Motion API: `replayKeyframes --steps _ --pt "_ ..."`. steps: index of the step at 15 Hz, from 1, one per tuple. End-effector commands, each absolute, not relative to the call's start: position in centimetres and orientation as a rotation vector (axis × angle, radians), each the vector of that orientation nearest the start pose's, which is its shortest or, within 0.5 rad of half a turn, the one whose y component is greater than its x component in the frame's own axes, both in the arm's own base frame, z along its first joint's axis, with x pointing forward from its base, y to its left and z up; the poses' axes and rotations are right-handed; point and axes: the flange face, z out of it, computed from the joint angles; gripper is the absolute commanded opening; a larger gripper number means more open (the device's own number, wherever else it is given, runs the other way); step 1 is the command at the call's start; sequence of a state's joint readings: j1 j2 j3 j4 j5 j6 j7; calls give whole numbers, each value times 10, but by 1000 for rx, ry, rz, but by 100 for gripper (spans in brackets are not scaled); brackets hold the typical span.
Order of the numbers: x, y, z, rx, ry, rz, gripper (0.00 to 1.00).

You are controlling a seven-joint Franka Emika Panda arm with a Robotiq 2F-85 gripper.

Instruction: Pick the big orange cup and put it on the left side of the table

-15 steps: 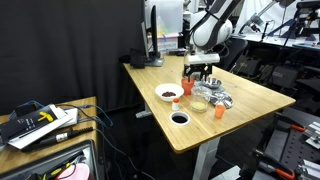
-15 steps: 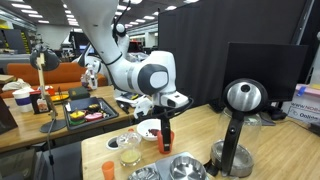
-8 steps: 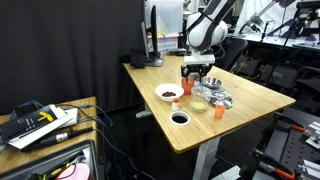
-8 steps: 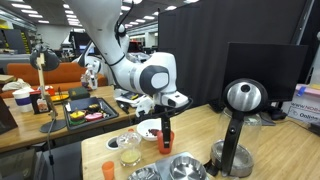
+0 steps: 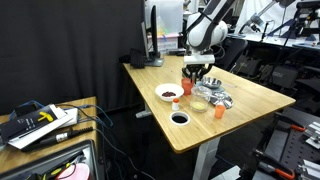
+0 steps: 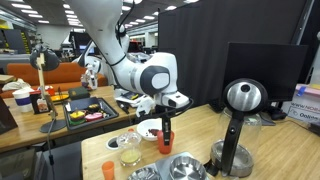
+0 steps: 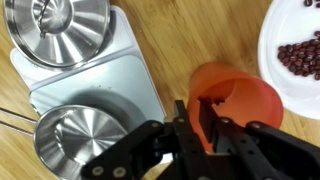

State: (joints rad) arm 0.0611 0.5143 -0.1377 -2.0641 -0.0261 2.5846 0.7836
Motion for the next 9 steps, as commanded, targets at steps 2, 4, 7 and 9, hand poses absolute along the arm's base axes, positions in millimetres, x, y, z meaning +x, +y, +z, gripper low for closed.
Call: replayKeyframes --steps 2,4,7,9 --pt "596 -49 198 -2907 1282 -89 0" --pt "599 -52 221 -2835 1305 -119 1" --pt "600 -63 257 -2723 1343 -177 1" --pt "595 -76 283 -2639 1392 -241 1"
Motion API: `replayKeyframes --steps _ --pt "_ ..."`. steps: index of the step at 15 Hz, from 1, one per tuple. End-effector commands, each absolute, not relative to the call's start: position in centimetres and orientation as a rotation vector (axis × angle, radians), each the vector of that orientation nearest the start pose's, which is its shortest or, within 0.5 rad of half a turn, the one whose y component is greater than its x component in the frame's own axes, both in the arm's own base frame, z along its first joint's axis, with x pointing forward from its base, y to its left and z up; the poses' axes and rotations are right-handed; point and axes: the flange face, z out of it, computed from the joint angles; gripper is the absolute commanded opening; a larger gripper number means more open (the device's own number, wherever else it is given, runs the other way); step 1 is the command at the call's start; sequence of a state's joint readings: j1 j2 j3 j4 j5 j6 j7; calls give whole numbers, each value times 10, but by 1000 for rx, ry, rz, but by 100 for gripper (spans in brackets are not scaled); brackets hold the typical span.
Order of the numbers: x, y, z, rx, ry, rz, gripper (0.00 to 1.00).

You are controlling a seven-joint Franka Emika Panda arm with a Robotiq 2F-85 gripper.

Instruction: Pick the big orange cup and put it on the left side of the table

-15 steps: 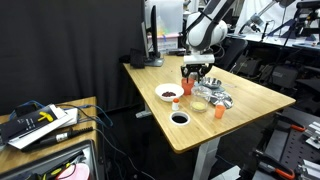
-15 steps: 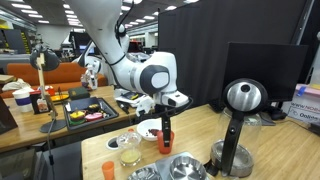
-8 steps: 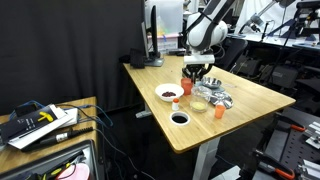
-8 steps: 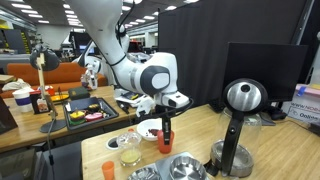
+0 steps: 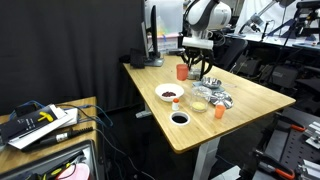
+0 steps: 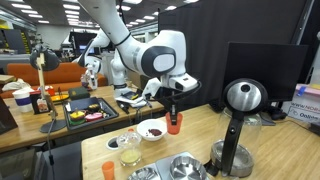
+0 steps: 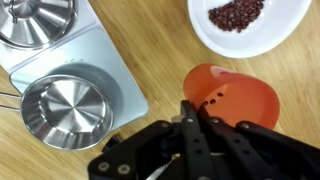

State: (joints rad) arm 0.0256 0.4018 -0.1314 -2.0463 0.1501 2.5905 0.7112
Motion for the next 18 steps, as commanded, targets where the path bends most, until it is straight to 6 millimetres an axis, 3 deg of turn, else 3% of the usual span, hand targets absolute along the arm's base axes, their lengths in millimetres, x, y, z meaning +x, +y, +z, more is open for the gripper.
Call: replayKeyframes --steps 1,4,9,12,14,18 --pt "589 -84 295 -2593 1427 -277 1" --pt "562 -111 313 -2518 1529 -318 1" --pt "496 -153 317 -2500 1700 -338 1" --pt "469 -176 317 -2477 1860 -379 1" --pt "450 -192 311 -2438 2003 -351 1" --pt "413 -213 277 -2311 2229 -211 1"
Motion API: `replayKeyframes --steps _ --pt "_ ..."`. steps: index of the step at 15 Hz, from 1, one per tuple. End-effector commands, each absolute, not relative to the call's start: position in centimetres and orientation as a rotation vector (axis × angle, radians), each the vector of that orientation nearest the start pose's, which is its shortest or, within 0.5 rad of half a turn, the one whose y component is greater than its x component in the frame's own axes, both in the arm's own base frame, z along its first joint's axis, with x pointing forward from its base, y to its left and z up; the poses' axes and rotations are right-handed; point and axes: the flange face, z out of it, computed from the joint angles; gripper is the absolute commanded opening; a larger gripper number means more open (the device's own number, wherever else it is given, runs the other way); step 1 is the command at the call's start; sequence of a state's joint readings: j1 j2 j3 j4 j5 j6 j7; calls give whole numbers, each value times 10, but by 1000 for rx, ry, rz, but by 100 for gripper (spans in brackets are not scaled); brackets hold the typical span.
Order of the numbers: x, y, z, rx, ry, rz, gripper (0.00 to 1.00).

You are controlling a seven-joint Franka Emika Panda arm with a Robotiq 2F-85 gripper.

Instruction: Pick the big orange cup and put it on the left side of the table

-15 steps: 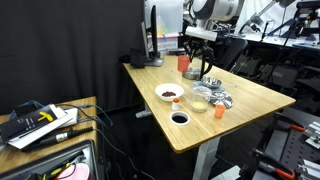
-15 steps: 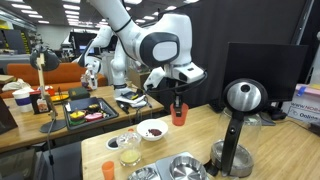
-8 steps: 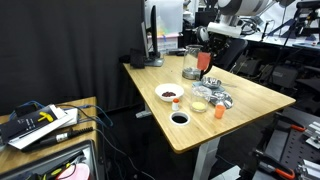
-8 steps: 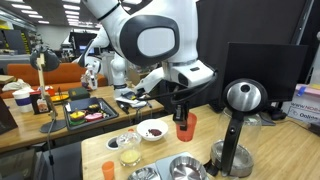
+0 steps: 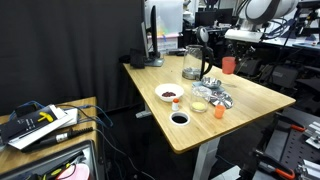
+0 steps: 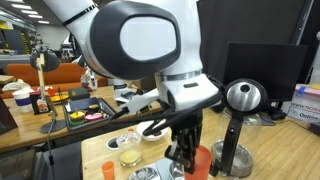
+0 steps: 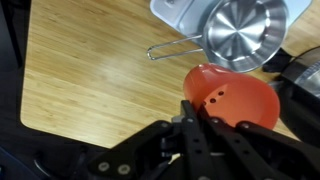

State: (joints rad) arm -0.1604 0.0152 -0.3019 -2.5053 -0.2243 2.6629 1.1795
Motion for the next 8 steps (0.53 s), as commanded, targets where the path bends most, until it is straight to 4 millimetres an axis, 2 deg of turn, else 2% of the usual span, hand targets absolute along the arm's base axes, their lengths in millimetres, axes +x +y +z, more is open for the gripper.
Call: replayKeyframes --steps 1,4,8 --pt "405 -216 267 -2284 2274 -177 1" --pt "380 -223 238 -2199 2399 -64 1" --pt "359 -228 215 -2108 2499 34 1"
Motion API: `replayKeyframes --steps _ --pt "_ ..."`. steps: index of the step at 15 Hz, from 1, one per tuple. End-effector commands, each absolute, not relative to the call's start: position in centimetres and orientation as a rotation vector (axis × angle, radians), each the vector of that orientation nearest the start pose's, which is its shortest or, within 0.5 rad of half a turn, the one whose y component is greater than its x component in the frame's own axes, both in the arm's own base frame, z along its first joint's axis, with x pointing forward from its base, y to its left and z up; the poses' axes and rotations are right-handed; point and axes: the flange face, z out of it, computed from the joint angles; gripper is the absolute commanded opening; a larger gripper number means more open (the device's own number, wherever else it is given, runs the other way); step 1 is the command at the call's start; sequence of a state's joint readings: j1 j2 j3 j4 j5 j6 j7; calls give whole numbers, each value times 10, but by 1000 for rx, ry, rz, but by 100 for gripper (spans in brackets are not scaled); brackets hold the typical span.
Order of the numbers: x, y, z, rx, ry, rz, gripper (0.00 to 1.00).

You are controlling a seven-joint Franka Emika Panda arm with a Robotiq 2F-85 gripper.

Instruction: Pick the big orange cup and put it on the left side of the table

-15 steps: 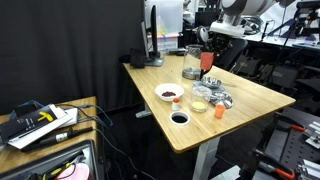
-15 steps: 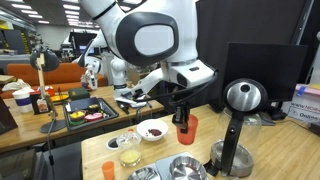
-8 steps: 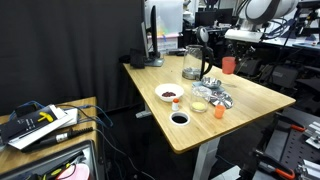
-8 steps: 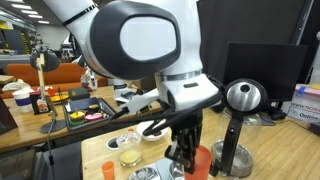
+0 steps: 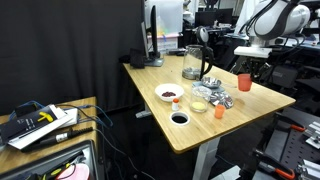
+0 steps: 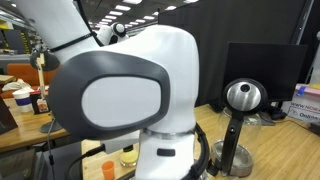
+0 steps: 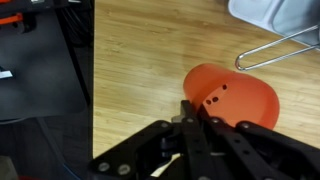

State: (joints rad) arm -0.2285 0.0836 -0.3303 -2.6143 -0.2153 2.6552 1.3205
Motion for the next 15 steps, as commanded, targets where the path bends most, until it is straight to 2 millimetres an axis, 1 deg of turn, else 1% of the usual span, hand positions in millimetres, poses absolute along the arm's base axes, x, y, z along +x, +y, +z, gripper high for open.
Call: replayKeyframes --steps 1,4,7,8,9,13,15 --pt "357 -227 211 -2094 2508 52 1" --pt "356 -222 206 -2052 2519 86 1" --pt "360 -219 202 -2019 2526 112 1" --pt "361 -218 201 -2009 2528 117 19" --pt "362 -217 201 -2002 2528 120 31" --pt "362 -216 200 -1979 2538 142 57" --pt "363 -216 203 -1974 2525 137 72"
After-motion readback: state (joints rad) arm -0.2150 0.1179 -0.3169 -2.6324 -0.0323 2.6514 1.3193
